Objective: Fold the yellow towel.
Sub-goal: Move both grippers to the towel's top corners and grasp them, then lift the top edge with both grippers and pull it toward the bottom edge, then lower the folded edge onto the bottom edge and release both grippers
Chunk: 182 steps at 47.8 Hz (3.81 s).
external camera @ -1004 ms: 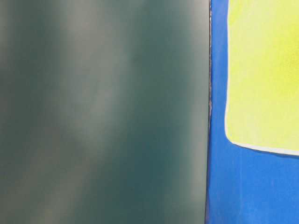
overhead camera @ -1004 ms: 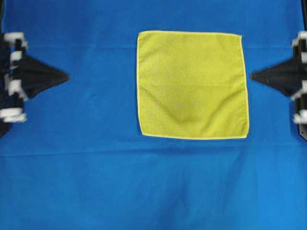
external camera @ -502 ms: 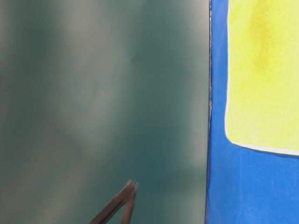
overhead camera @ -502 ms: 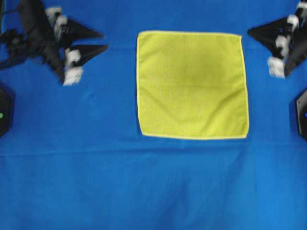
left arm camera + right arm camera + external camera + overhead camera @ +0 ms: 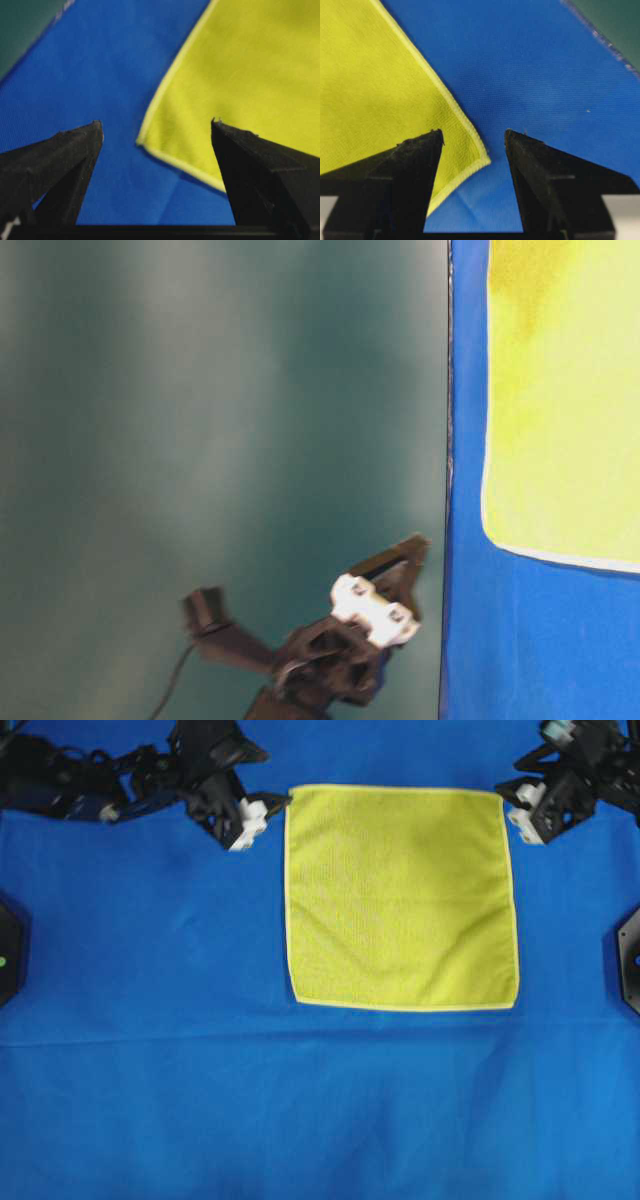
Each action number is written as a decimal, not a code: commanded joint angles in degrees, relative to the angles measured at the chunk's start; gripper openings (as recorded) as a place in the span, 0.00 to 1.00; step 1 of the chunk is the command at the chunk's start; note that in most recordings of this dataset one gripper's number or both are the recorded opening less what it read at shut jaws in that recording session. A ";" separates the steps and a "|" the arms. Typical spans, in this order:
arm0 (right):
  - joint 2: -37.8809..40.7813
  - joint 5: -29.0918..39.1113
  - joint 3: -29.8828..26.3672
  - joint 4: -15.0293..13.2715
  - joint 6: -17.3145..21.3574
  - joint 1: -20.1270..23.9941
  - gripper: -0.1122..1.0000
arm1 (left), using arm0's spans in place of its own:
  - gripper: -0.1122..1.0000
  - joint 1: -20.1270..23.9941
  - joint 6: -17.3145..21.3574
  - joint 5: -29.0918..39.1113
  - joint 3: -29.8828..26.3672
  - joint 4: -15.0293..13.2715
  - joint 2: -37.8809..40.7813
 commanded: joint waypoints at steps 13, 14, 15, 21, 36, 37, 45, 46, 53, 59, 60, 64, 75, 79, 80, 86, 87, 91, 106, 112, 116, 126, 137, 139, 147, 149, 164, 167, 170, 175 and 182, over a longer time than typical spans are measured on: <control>12.48 -3.78 -4.48 -0.70 0.09 -1.67 0.63 | 0.85 2.02 0.18 -3.25 -4.48 0.09 8.70; 12.83 -3.78 -4.48 -0.79 0.09 -1.85 0.63 | 0.85 2.11 0.18 -3.25 -4.75 0.09 9.14; 13.18 -3.78 -4.48 -0.79 0.09 -2.02 0.63 | 0.85 2.11 0.18 -3.25 -5.10 0.09 9.76; 13.80 -3.78 -4.04 -0.79 0.09 -2.46 0.62 | 0.85 2.02 0.26 -2.99 -6.24 0.09 11.51; 13.62 -3.52 -3.43 -0.79 -0.09 -2.11 0.20 | 0.45 1.93 0.79 0.88 -6.86 0.35 12.04; 13.62 -3.52 -3.43 -0.79 -0.09 -2.11 0.15 | 0.40 1.85 1.05 0.97 -6.86 0.35 12.04; 13.54 -3.43 -3.43 -0.79 -0.09 -1.85 0.11 | 0.12 1.14 3.08 1.05 -6.86 0.35 12.04; 13.54 -3.43 -3.43 -0.70 -0.09 -1.85 0.11 | 0.12 1.05 3.08 1.14 -6.94 0.35 12.04; 12.83 -3.43 -3.34 -0.79 0.18 -1.85 0.10 | 0.12 0.70 3.52 1.58 -6.94 0.35 11.51; 9.14 -2.02 -3.16 -0.79 0.35 -1.85 0.10 | 0.12 0.70 3.78 3.60 -7.12 0.35 8.70; 8.26 -1.58 -3.16 -0.79 0.35 -1.85 0.10 | 0.12 0.70 3.78 3.87 -7.12 0.35 8.09; 4.75 0.09 -2.81 -0.79 0.35 -1.85 0.10 | 0.12 0.70 3.87 4.75 -7.03 0.35 5.80; -2.81 2.46 -0.79 -0.79 0.62 -1.85 0.10 | 0.12 -0.26 3.96 5.01 -6.68 0.35 2.37; -3.78 2.46 0.09 -0.53 0.79 -1.67 0.10 | 0.12 -0.79 3.96 5.01 -6.68 0.35 2.29; -4.13 2.46 0.35 -0.53 0.88 -1.49 0.10 | 0.12 -0.97 3.87 5.01 -6.59 0.35 2.37; -5.36 2.46 1.49 -0.09 1.41 0.26 0.10 | 0.12 -2.29 3.78 5.71 -6.33 0.35 2.20; -5.71 2.64 1.76 0.18 1.76 0.97 0.10 | 0.12 -2.64 3.69 5.89 -6.24 0.35 2.11; -7.03 3.96 2.64 0.97 2.90 3.69 0.10 | 0.12 -4.66 3.60 7.47 -5.80 0.35 1.85; -14.33 12.92 6.59 3.43 12.92 20.39 0.10 | 0.12 -15.56 3.25 13.62 -3.43 0.35 0.00; -16.35 14.77 7.56 3.69 18.11 27.69 0.10 | 0.12 -19.95 2.55 13.97 -2.81 0.35 0.00; -16.70 15.38 7.73 3.69 21.27 31.64 0.10 | 0.12 -22.50 2.37 14.41 -2.64 0.26 0.00; -15.91 15.29 7.73 3.69 28.21 41.66 0.10 | 0.12 -27.60 2.37 17.05 -2.55 0.26 0.18; -13.89 15.21 7.29 3.69 33.75 48.25 0.10 | 0.12 -31.11 2.46 17.58 -2.99 0.26 0.53; -13.54 15.29 7.12 3.69 34.19 48.96 0.10 | 0.12 -31.29 2.46 17.40 -2.99 0.26 0.62; -12.57 14.59 6.68 3.69 34.89 49.48 0.10 | 0.12 -31.29 2.46 16.35 -3.25 0.26 0.70; -12.30 13.97 6.68 3.69 34.89 49.66 0.10 | 0.12 -31.29 2.46 16.00 -3.25 0.26 0.70; -11.78 13.80 6.42 3.60 35.07 49.75 0.12 | 0.35 -30.94 2.81 15.64 -3.34 0.26 0.53; -11.78 13.89 6.24 3.60 35.16 49.75 0.26 | 0.47 -30.94 3.25 15.64 -3.34 0.26 0.00; -12.04 14.50 5.98 3.25 35.07 49.75 0.45 | 0.58 -30.85 3.34 15.82 -3.52 0.26 -1.32; -13.10 16.52 5.19 1.58 35.07 49.66 0.68 | 0.61 -30.32 3.43 15.82 -3.43 0.26 -3.78; -15.03 20.04 3.78 -2.20 35.07 47.11 0.64 | 0.59 -28.39 3.87 15.64 -3.25 0.26 -6.24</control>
